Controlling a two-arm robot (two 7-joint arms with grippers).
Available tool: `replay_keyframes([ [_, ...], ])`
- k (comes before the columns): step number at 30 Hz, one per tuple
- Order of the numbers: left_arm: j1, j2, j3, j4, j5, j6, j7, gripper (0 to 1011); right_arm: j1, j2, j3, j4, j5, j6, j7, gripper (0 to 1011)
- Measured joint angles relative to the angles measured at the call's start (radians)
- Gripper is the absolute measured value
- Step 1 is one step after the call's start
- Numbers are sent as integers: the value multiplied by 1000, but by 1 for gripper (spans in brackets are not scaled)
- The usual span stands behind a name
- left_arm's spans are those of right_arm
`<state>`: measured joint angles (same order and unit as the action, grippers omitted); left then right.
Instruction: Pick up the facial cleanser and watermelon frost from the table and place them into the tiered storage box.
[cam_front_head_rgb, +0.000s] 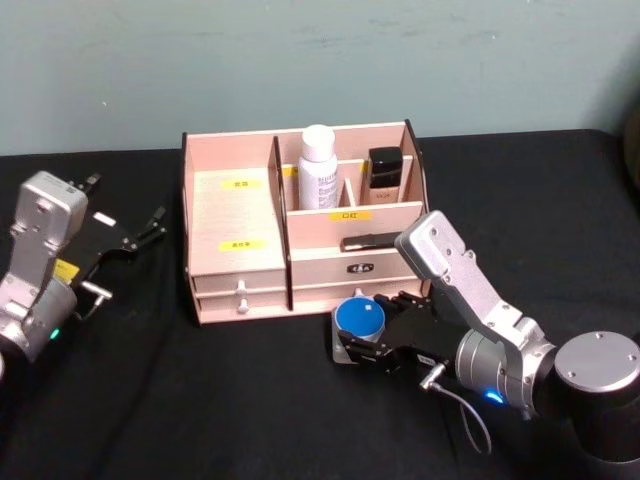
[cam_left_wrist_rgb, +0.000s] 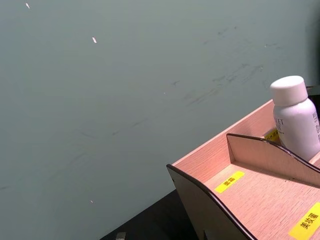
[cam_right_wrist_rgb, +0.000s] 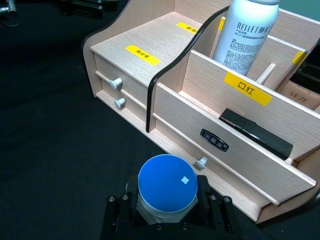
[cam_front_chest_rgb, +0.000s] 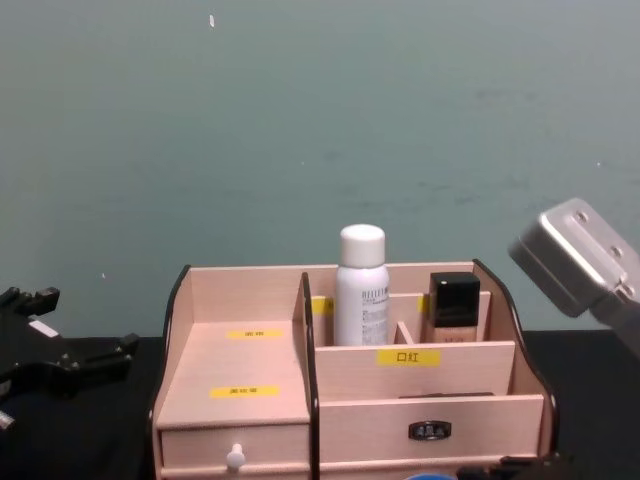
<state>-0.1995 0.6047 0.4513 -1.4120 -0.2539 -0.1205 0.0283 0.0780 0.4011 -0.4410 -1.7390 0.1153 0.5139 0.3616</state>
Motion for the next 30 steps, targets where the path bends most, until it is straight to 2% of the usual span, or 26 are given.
replay_keyframes([
  [11, 0, 0, 0, 0, 0, 0, 0, 1010, -1, -1, 1, 0, 0, -1, 2, 717],
  [15, 0, 0, 0, 0, 0, 0, 0, 1010, -7, -1, 12, -7, -1, -13, 9, 717],
  [19, 0, 0, 0, 0, 0, 0, 0, 1010, -12, 7, 22, -32, -1, -24, 19, 717],
  [24, 0, 0, 0, 0, 0, 0, 0, 1009, -22, 29, 36, -97, 5, -38, 39, 717],
  [30, 0, 0, 0, 0, 0, 0, 0, 1010, -22, 40, 34, -151, 20, -48, 58, 717],
])
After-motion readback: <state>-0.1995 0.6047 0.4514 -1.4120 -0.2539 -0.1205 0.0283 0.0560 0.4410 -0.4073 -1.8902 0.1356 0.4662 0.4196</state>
